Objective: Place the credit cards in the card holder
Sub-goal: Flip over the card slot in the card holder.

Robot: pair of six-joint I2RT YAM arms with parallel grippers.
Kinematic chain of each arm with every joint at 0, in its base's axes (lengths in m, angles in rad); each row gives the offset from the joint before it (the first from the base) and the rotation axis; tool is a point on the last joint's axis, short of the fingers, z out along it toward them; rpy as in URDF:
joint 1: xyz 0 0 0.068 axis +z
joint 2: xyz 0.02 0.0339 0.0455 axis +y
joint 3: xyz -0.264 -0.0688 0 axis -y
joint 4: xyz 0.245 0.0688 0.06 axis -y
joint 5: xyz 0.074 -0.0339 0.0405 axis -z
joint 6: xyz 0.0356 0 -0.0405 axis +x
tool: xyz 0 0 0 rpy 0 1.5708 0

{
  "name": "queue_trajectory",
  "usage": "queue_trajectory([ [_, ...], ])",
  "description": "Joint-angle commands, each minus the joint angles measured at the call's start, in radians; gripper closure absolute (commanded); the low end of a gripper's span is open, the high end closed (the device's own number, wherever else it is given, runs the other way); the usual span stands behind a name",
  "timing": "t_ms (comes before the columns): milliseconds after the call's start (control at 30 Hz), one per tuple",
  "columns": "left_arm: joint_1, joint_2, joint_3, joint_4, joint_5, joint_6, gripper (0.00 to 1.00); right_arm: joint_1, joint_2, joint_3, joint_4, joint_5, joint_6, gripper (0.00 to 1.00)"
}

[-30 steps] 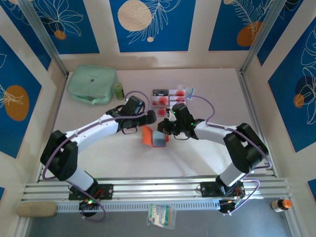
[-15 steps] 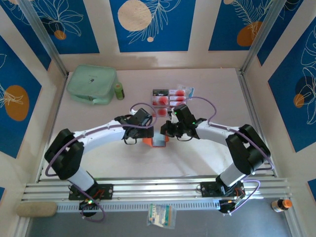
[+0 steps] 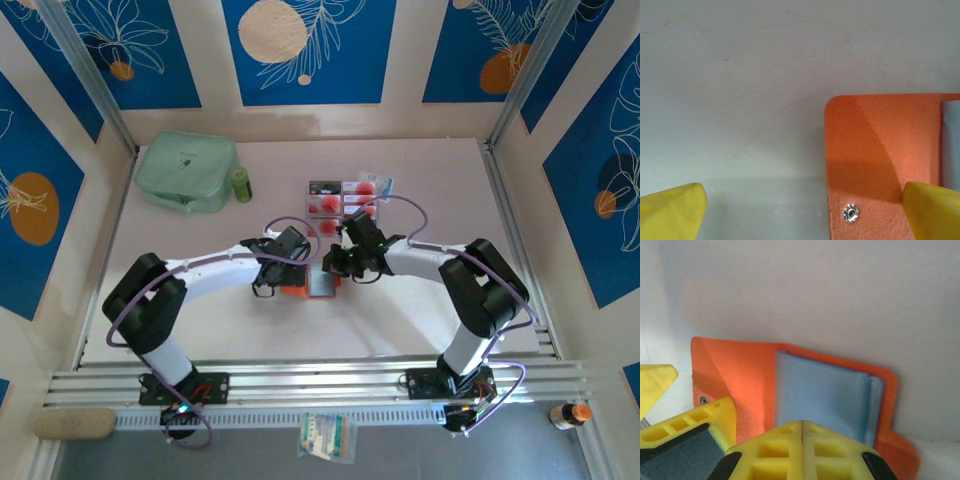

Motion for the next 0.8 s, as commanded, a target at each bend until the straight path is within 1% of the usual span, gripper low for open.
queue_trajectory([
  [0, -0.006, 0.012, -0.02, 0.004, -0.012, 0.015, 0.0, -0.016, 0.018, 0.02, -0.047, 0.025, -0.049, 0.97],
  [200, -0.007, 0.002, -0.041, 0.042, 0.013, 0.014, 0.0, -0.034, 0.048, 0.023, -0.049, 0.008, -0.077, 0.96],
  [333, -0.007, -0.008, -0.058, 0.082, 0.031, 0.014, 0.0, -0.035, 0.073, 0.033, -0.044, -0.017, -0.087, 0.92],
  [467, -0.007, -0.016, -0.072, 0.115, 0.045, 0.012, 0.0, -0.035, 0.089, 0.032, -0.042, -0.036, -0.092, 0.91],
  [767, -0.007, -0.028, -0.092, 0.153, 0.053, 0.004, 0.0, -0.036, 0.037, 0.022, -0.052, -0.022, -0.095, 0.91],
])
